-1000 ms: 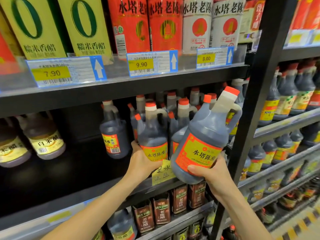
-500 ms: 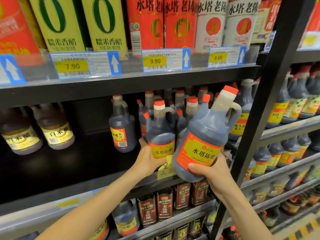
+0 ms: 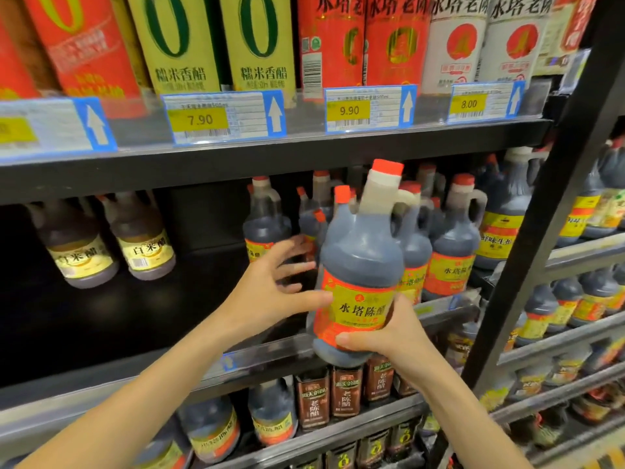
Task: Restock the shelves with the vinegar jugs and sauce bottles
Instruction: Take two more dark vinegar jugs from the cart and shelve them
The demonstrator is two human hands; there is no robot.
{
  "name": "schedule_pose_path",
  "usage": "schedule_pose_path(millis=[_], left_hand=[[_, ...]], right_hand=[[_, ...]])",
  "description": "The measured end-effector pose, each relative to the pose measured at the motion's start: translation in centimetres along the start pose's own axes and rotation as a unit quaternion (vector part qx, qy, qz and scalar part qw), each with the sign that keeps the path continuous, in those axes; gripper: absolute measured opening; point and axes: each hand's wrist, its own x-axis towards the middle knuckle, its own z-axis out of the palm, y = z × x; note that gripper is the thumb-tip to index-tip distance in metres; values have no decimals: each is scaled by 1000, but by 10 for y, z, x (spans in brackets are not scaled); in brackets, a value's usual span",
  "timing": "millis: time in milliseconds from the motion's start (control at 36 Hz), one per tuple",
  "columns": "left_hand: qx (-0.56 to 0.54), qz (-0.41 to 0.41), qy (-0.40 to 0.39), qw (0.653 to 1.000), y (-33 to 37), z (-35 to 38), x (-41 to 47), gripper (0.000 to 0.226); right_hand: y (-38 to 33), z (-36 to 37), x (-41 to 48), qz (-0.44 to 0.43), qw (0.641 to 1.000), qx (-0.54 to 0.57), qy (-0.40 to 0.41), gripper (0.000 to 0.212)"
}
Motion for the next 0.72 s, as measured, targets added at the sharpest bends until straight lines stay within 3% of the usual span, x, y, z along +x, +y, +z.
schedule_pose_path(millis=[139, 278, 583, 722], left_hand=[[45, 11, -41, 998, 28, -10, -10, 70], [64, 22, -26, 997, 36, -24, -23, 58], [128, 137, 35, 982, 31, -35, -36, 84], [143, 145, 38, 978, 20, -36, -34, 92]], right_hand=[[-1, 29, 5, -5, 999, -2, -43, 84], [0, 47, 7, -10, 997, -25, -71, 89], [-13, 54, 26, -91, 988, -104, -67, 81], [-9, 55, 31, -90, 985, -140, -45, 79]])
